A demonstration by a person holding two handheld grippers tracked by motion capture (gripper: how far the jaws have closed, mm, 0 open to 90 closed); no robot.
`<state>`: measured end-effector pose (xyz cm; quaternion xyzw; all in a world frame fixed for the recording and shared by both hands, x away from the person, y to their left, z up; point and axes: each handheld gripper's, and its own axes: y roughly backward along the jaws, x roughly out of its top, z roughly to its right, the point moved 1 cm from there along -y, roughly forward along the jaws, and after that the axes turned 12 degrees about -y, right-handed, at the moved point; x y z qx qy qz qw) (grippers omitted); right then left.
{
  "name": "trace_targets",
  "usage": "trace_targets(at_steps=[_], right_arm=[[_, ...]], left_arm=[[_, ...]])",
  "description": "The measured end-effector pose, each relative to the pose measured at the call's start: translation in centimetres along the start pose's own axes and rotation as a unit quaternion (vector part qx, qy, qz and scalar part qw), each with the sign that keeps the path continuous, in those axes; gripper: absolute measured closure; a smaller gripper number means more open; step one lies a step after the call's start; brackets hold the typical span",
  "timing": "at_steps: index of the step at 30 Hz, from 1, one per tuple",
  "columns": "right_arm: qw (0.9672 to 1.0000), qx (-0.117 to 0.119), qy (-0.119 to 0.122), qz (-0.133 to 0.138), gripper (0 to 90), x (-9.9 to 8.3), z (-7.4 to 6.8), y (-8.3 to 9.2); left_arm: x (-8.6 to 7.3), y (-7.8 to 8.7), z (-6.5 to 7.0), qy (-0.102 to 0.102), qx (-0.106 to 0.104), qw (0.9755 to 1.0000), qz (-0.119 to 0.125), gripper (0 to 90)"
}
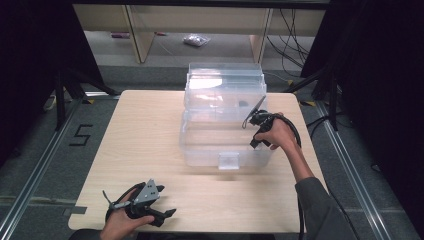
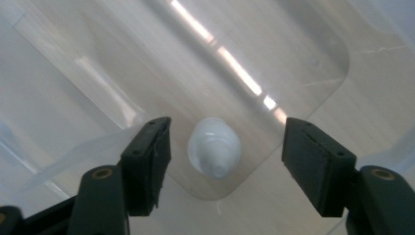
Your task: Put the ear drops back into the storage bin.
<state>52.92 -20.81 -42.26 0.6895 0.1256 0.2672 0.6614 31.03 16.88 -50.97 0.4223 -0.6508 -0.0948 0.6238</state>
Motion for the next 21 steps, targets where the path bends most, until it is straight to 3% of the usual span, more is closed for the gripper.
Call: trace_targets(at_steps=[3,5,10,17,18,19,21], right_arm=[[0.9999,0.000,-0.007,0.010,33.7,0.0,0.0,0.4],[0.9997,0.003,0.005,0.024,32.8,-0.1,0.1,0.7],[0.9990,0.018,-0.015,0.040,30.2,-0.3,-0.5,1.5],[0.9979,0.023,-0.007,0.060,28.8,-0.5,-0.9,2.6],[0.9973,0.026,-0.018,0.066,28.4,-0.6,-1.1,2.9],[0.9967,0.026,-0.007,0.077,28.4,-0.6,-1.1,3.0],[0.9963,0.030,-0.008,0.080,28.0,-0.7,-1.2,3.2]], left_arm=[[0.0,0.0,0.0,0.000,0.000,1.0000,-0.001,15.0],[0.0,0.0,-0.1,-0.004,0.000,1.0000,-0.002,15.0],[0.0,0.0,-0.1,-0.003,-0.001,1.0000,-0.002,15.0],[0.0,0.0,-0.1,-0.003,-0.001,1.0000,-0.002,15.0],[0.0,-0.1,0.0,0.002,-0.003,1.0000,0.001,15.0],[0.0,-0.1,0.0,0.003,-0.001,1.0000,0.001,15.0],[0.0,-0.1,0.0,0.003,-0.003,1.0000,0.001,15.0]])
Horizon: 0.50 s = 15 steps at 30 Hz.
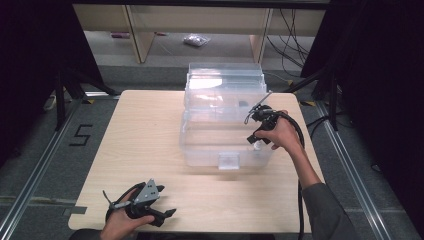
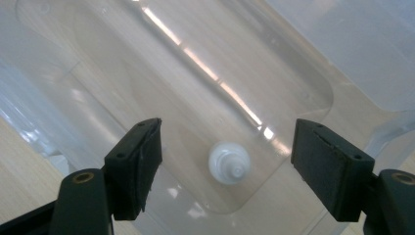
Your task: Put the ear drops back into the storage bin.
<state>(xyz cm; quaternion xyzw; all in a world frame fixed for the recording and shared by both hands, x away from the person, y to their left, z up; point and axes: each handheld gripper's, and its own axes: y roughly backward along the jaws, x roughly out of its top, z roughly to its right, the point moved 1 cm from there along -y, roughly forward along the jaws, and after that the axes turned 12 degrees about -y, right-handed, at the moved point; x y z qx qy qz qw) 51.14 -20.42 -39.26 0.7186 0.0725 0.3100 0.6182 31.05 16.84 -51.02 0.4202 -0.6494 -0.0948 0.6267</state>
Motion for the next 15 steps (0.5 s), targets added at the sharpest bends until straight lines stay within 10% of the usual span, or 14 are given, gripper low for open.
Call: trace_targets(at_steps=[15], right_arm=[[0.9995,0.012,0.002,0.029,25.5,-0.45,-1.07,0.94]], left_arm=[[0.00,0.00,0.03,0.000,0.001,1.0000,-0.001,15.0]])
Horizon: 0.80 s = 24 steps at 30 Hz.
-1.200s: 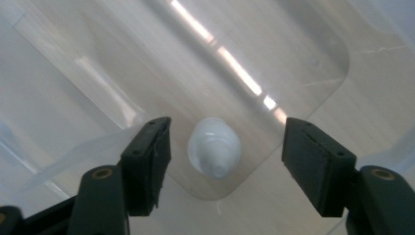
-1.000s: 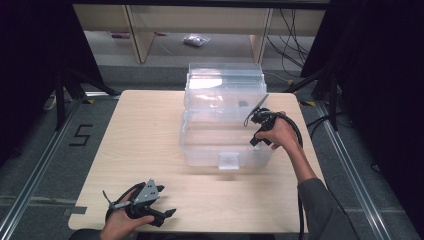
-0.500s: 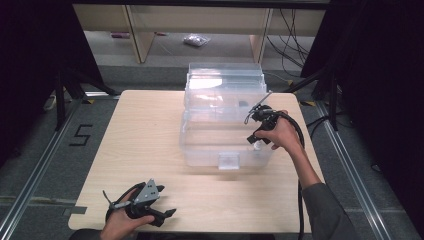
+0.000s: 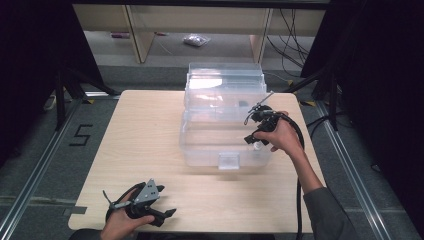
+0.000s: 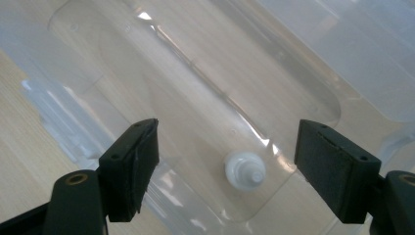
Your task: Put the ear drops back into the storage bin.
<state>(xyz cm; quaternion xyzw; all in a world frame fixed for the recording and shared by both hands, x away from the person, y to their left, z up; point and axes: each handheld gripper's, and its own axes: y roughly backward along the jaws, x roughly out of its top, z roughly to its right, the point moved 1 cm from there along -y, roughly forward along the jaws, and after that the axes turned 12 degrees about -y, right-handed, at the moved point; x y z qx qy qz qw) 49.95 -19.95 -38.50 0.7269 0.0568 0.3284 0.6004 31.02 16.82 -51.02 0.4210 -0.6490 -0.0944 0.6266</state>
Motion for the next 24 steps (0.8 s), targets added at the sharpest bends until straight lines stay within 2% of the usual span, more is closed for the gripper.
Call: trace_targets(at_steps=[2,3,4,5,7,8,9,14,15,18,19,23,24], right_arm=[[1.0000,0.007,-0.005,0.003,25.1,-0.1,-0.3,0.0],[0.9999,0.007,0.005,0.009,25.0,-0.1,-0.2,0.0],[0.9999,0.007,-0.007,0.003,24.5,-0.2,-0.5,0.2],[0.9999,0.007,-0.007,0.003,24.5,-0.2,-0.5,0.2],[0.9999,0.011,0.002,0.012,24.3,-0.2,-0.6,0.3],[0.9999,0.008,-0.008,0.011,24.3,-0.3,-0.8,0.5],[0.9998,0.013,0.000,0.015,24.2,-0.2,-0.8,0.5],[0.9997,0.013,0.001,0.019,23.9,-0.5,-1.6,1.2],[0.9993,0.014,0.019,0.030,23.9,-0.4,-1.6,1.2],[0.9991,0.020,0.016,0.034,24.0,-0.6,-2.2,1.5],[0.9986,0.018,0.030,0.040,23.9,-0.7,-2.4,1.5],[0.9983,0.027,0.029,0.043,23.8,-1.1,-3.2,1.6],[0.9977,0.027,0.039,0.049,23.8,-1.1,-3.2,1.6]], left_arm=[[0.0,0.0,0.0,0.001,-0.001,1.0000,0.001,15.0],[0.0,0.0,0.0,0.000,-0.001,1.0000,0.001,15.0],[0.0,0.0,0.0,0.000,-0.001,1.0000,0.001,15.0],[0.0,0.0,0.0,0.000,-0.001,1.0000,0.001,15.0],[0.0,0.0,0.0,0.002,-0.002,1.0000,0.001,15.0],[0.0,0.0,0.0,0.000,-0.001,1.0000,0.000,15.0],[0.0,0.0,0.0,0.001,0.000,1.0000,0.000,15.0],[0.0,0.0,0.0,0.000,0.000,1.0000,0.001,15.0],[0.0,-0.1,0.0,0.001,0.000,1.0000,0.002,15.0],[0.0,0.0,0.0,0.004,-0.002,1.0000,0.003,15.0],[0.0,0.0,0.0,0.000,0.001,1.0000,0.002,15.0],[0.0,0.0,0.0,0.001,-0.001,1.0000,0.000,15.0],[0.0,0.0,0.0,0.001,-0.001,1.0000,0.000,15.0]])
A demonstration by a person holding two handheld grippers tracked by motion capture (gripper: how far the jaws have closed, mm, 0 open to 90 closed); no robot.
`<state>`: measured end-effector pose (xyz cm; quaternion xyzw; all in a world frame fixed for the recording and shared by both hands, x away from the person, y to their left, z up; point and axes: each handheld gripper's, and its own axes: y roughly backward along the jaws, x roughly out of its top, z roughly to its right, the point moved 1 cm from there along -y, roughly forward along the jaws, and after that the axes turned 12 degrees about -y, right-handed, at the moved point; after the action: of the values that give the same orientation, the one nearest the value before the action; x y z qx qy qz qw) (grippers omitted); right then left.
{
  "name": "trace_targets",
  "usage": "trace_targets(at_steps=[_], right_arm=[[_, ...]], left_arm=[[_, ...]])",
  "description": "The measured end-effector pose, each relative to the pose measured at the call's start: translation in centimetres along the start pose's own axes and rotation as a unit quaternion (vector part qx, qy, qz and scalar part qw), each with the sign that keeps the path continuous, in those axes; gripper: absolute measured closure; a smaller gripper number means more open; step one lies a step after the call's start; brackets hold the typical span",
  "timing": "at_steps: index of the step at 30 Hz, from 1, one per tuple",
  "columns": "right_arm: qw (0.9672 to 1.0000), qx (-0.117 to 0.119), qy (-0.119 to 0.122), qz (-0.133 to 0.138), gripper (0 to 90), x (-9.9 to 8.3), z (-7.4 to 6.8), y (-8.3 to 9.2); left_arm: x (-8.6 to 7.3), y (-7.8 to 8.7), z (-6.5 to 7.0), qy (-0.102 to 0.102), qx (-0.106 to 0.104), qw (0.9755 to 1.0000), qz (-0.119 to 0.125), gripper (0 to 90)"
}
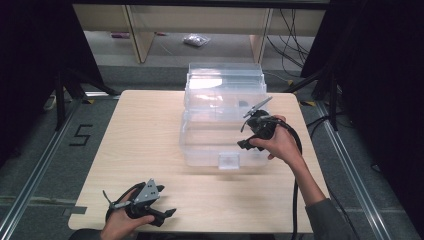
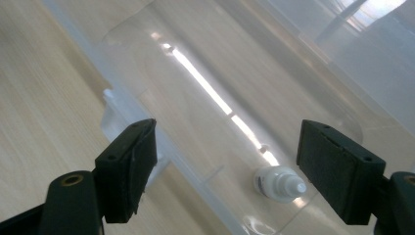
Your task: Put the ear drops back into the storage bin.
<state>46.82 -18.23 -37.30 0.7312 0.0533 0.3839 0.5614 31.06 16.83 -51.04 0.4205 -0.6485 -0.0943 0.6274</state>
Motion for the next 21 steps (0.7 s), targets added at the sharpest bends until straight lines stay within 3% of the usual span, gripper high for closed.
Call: trace_targets(at_steps=[5,8,13,16,18,21], right_arm=[[0.9999,0.005,0.008,0.009,23.5,-0.3,-0.6,0.1],[0.9998,0.019,0.000,0.012,23.5,-0.7,-1.2,0.2],[0.9994,0.021,0.009,0.025,23.5,-1.2,-1.6,0.3],[0.9994,0.024,-0.003,0.025,23.6,-1.6,-2.1,0.4],[0.9992,0.024,0.008,0.031,23.3,-1.7,-2.1,0.4],[0.9988,0.029,0.003,0.040,23.1,-2.0,-2.6,0.4]], left_arm=[[0.0,0.0,0.0,0.000,0.001,1.0000,0.002,15.0],[0.0,0.0,0.0,0.000,0.000,1.0000,0.000,15.0],[0.0,0.0,0.0,0.000,0.001,1.0000,0.001,15.0],[0.0,0.0,0.0,0.000,0.001,1.0000,0.000,15.0],[0.0,0.0,0.0,0.000,0.001,1.0000,0.001,15.0],[0.0,0.0,0.0,0.000,0.000,1.0000,0.001,15.0]])
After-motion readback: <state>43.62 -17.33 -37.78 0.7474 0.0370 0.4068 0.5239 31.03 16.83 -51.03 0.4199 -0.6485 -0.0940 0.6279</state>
